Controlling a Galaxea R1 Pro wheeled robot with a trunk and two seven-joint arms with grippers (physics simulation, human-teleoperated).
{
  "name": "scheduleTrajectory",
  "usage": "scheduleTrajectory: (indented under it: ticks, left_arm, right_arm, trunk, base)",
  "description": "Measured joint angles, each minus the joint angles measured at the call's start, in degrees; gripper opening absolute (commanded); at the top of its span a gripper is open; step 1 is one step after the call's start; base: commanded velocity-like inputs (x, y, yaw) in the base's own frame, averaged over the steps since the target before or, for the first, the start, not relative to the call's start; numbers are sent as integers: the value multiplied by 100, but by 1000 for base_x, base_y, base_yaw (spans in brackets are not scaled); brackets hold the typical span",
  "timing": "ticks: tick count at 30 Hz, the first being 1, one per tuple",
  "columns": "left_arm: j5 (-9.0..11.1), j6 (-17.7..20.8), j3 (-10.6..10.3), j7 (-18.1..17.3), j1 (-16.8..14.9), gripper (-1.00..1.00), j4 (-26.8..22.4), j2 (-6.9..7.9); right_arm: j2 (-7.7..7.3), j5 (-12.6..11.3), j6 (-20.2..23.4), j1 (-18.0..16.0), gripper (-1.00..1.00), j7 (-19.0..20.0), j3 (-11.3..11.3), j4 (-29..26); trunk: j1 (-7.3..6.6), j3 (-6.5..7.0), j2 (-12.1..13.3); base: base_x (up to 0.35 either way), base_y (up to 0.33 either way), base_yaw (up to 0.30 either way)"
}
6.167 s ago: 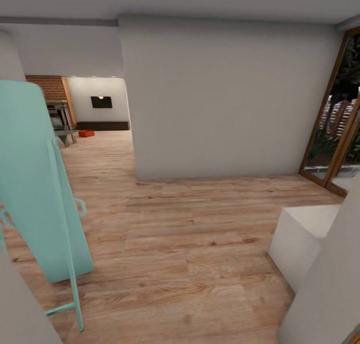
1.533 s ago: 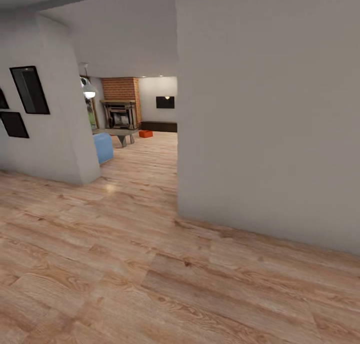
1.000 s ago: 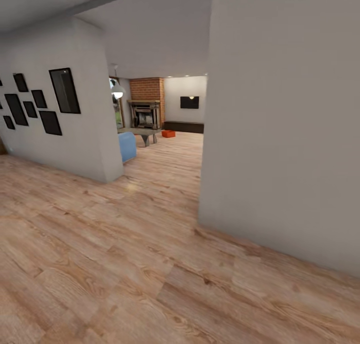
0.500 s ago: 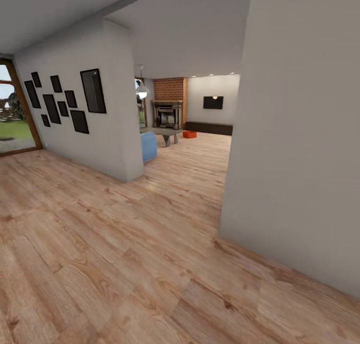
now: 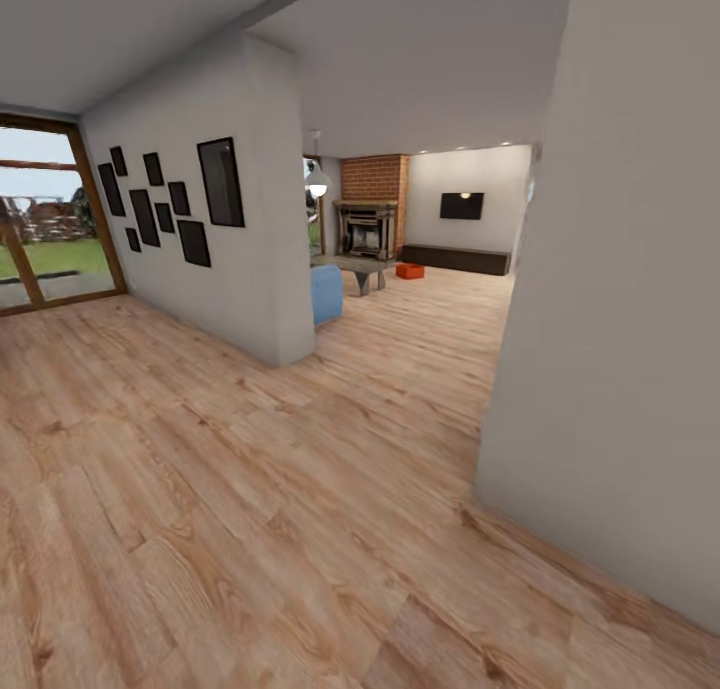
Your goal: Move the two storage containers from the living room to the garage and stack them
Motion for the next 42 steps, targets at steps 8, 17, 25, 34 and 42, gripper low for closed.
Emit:
scheduleTrajectory:
  ticks: [8,17,25,34,42]
  left_arm:
    - [-36,42,-2,8,0,100,-139,45]
    - [-85,76,18,5,0,100,-597,112]
    - [-135,87,15,-28,0,100,-669,140]
    - [-96,159,15,-38,-1,100,-670,216]
    - [-82,168,12,-34,-2,100,-604,178]
  right_arm:
    - [0,3,-64,0,100,-21,-1,0]
    - [-4,-3,-71,0,100,-16,-1,0]
    - [-4,-13,-63,0,100,-15,-1,2]
    - [-5,-27,-51,1,100,-18,-2,4]
    - [-1,-40,-64,1,100,-16,-1,4]
  trunk:
    - [0,0,0]
    - [0,0,0]
    - [0,0,0]
    - [0,0,0]
    - [0,0,0]
  base:
    - [326,0,6]
    - [326,0,0]
    - [326,0,0]
    - [326,0,-27]
    - [315,94,-258]
